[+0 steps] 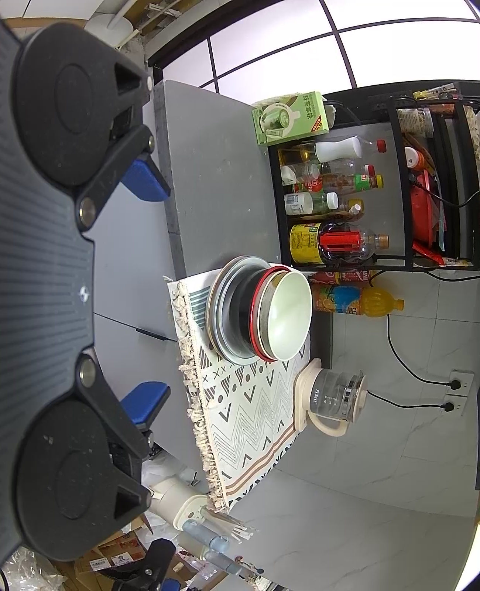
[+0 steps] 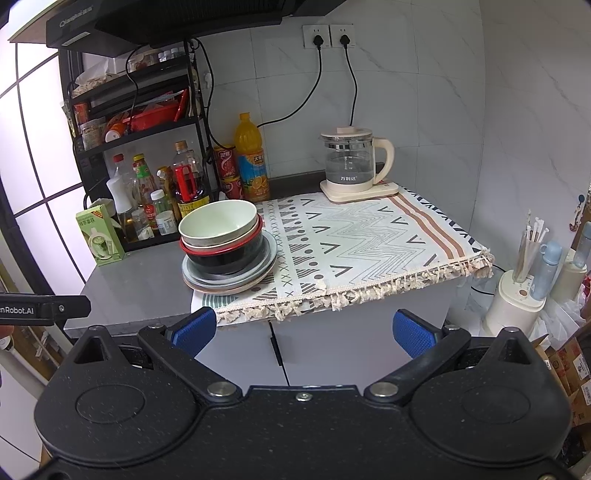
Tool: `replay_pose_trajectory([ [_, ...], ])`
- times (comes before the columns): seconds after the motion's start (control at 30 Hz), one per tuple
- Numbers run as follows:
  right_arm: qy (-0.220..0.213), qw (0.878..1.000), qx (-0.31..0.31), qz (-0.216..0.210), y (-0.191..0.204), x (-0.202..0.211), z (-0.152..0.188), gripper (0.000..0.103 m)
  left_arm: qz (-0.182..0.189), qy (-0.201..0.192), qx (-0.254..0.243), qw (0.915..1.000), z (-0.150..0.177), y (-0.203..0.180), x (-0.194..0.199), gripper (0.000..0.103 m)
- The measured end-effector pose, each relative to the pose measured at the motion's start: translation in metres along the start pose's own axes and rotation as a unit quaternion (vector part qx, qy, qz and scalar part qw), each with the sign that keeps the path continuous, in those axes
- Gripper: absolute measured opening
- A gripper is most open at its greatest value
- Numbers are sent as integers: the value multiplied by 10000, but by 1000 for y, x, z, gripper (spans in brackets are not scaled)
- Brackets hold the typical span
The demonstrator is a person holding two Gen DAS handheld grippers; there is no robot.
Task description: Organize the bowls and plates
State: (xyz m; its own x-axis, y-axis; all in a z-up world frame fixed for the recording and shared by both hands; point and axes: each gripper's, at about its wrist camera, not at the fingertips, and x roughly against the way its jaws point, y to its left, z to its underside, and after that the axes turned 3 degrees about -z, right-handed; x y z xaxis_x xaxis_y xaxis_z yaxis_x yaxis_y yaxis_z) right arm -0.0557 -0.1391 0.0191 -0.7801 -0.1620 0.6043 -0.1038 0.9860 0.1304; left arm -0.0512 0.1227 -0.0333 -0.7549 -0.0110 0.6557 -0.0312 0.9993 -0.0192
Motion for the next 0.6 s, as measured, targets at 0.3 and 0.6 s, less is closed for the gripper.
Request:
replay_pose_trajectory([
  [0.3,49,10000,-34,3,-2,-3,-1,103,-17,22,26,10000,-2,-2,-1,103],
  [0.6,87,9999,-57,-12,-2,-4,0,103,-31,66,29,10000,2,-5,-2,103],
])
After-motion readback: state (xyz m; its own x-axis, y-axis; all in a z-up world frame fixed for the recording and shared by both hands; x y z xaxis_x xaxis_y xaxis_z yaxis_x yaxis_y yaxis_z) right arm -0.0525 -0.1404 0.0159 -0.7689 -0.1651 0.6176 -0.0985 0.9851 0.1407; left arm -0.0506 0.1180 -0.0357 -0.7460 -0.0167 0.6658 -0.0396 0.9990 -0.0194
